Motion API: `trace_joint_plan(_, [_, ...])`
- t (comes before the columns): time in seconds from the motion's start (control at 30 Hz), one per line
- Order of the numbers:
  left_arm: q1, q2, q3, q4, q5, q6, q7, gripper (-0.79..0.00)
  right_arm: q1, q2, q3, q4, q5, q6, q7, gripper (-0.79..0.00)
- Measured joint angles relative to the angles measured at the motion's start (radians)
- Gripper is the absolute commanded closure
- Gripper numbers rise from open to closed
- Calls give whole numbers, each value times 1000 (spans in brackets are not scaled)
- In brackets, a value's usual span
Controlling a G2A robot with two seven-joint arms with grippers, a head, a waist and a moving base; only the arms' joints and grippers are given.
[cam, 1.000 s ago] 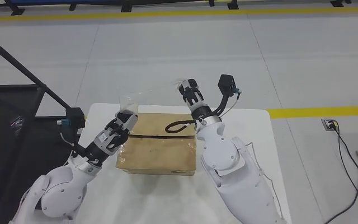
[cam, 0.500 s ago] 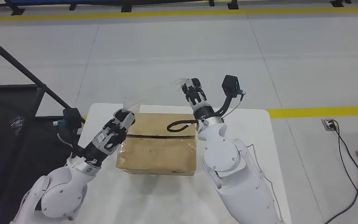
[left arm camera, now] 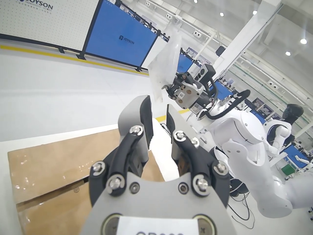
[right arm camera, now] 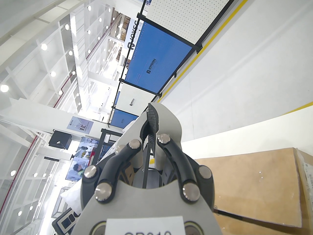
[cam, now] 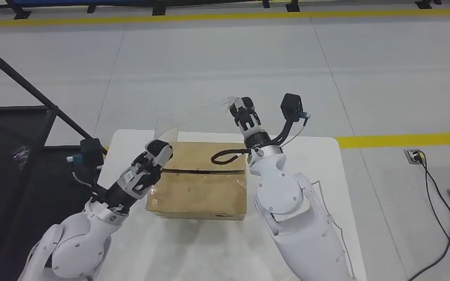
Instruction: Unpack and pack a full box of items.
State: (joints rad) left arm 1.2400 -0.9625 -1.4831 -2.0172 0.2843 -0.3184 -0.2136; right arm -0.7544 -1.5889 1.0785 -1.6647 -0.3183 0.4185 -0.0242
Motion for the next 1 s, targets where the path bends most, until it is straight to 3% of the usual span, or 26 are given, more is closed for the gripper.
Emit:
trace_joint_plan(0.37, [-54,-15,39,3,14,88,7,-203,2,-7,8,7,-14,-13,30,0])
trace_joint_plan(0.4, [-59,-16,41,5,18,87,6,-188,1,-7,11,7,-15,-15,34,0])
trace_joint_plan(0.43, [-62,-17,43,7,20,86,6,-120,0,-7,12,6,-15,-17,38,0])
trace_joint_plan(0.47, [-66,-18,44,8,24,85,6,0,-1,-7,14,6,-16,-19,42,0])
trace_joint_plan(1.0, [-98,-34,38,38,224,194,104,0,-27,-7,57,-2,-37,-38,84,0])
